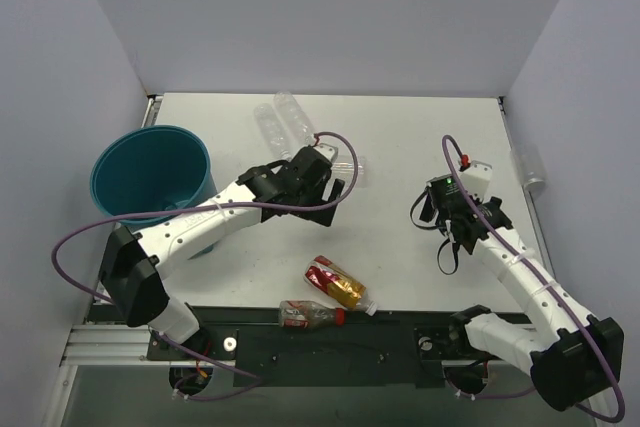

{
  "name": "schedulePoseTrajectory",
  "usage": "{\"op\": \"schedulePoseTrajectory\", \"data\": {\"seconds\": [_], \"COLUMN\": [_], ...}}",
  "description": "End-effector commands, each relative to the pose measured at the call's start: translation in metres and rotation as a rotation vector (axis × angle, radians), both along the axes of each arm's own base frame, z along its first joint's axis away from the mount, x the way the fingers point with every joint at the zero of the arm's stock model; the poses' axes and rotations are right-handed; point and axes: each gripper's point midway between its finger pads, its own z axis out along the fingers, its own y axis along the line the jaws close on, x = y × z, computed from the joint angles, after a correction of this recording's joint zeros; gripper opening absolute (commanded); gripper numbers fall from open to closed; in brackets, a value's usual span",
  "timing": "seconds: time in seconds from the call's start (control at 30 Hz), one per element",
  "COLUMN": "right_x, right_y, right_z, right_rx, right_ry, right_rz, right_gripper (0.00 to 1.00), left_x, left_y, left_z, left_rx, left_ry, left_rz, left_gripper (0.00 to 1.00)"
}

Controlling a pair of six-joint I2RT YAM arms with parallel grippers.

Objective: Put the plastic bottles in the bin

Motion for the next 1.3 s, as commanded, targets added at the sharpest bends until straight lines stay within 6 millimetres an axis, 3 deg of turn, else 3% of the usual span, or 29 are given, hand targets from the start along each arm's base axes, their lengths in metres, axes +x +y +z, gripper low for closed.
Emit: {"op": "schedulePoseTrajectory", "data": {"seconds": [0.0,0.23,0.33,0.43,0.7,0.9,1.03,1.1,1.27], "right_x": [0.007,0.011,0.01,0.007,0.004,0.001,-0.003,-0.005,-0.008], "right_y": [-0.002,0.017,0.033,0.035,0.04,0.055,0.059,0.06,0.059], "right_z": [0.007,0.005,0.012,0.014,0.01,0.01,0.008,0.007,0.007], "right_rx": [-0.066,-0.076,-0.083,-0.089,-0.091,-0.011,0.025,0.034,0.034], "right_ry": [-0.025,-0.001,-0.047,-0.064,-0.063,-0.081,-0.086,-0.08,-0.081], "right_rz": [0.001,0.11,0.205,0.222,0.243,0.303,0.326,0.33,0.324], "right_gripper": [1.0,1.0,1.0,1.0,1.0,1.0,1.0,1.0,1.0], "left_x": [-0.021,-0.046,-0.054,-0.061,-0.069,-0.092,-0.096,-0.1,-0.111], "left_y": [0.004,0.021,0.02,0.024,0.004,0.001,0.014,0.017,0.014], "left_z": [-0.009,-0.063,-0.075,-0.088,-0.079,-0.092,-0.073,-0.054,-0.048], "left_rx": [-0.08,-0.055,-0.041,-0.008,-0.088,-0.076,0.005,-0.006,-0.07], "left_ry": [0.111,0.268,0.329,0.378,0.47,0.535,0.363,0.275,0.265], "left_rz": [0.112,0.328,0.4,0.457,0.492,0.408,0.243,0.16,0.151], "left_gripper": [0.97,0.97,0.97,0.97,0.97,0.97,0.97,0.97,0.97]}}
